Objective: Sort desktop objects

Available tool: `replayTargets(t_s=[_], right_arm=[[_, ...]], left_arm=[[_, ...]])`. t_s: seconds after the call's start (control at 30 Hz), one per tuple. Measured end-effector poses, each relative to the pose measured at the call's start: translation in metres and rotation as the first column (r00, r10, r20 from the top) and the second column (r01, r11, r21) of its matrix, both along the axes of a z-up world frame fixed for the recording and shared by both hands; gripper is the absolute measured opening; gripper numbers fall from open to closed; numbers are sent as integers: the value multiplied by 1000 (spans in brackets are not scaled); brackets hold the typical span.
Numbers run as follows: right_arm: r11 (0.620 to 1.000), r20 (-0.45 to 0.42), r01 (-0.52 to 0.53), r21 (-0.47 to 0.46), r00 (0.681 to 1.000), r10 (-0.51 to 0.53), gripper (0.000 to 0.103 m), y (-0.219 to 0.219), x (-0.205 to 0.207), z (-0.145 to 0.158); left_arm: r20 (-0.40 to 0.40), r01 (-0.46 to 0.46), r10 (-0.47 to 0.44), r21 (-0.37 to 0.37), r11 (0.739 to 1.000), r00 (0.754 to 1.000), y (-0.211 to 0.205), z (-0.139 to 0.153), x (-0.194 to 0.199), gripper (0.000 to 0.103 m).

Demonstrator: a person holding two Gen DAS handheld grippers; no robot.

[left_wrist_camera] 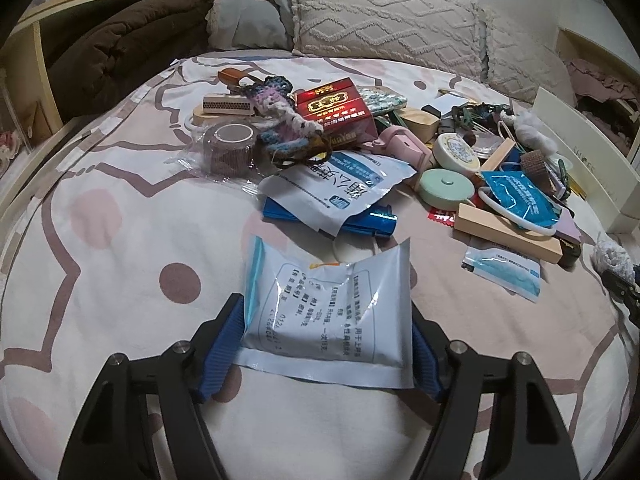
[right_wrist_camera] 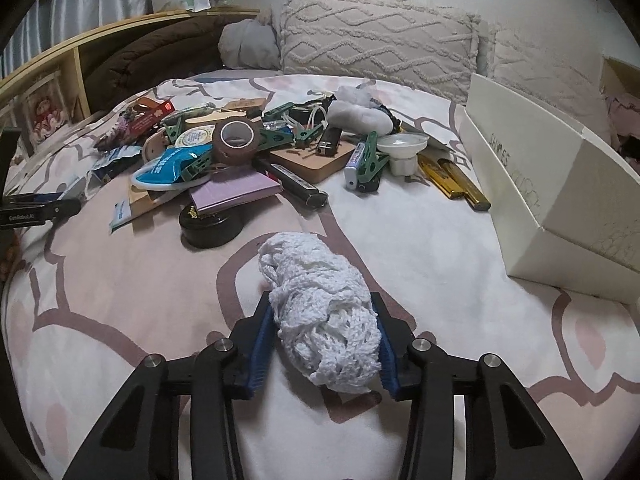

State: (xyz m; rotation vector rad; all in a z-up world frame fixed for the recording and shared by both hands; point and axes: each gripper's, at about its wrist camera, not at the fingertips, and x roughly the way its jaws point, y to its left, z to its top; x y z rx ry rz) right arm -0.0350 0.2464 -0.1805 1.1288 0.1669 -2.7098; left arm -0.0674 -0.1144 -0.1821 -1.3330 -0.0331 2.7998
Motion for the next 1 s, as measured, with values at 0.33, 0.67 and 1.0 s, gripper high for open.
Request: replayTargets(t_s=[0.33,0.67,1.0], right_arm=[[999,-40,18,-40,999,-20,44,9,7,12],[998,-49,36,-52,998,-39,44,21,26,23],[997,-96,78,-20,992,-79,44,40,54,46]], left_arm=[[-30,-15,15,25,1000,999,8,12,12,72],[-85,-4,6,27,1000,996,24,29,32,72],[-133,12,-5,58,998,991,41,50,49,72]])
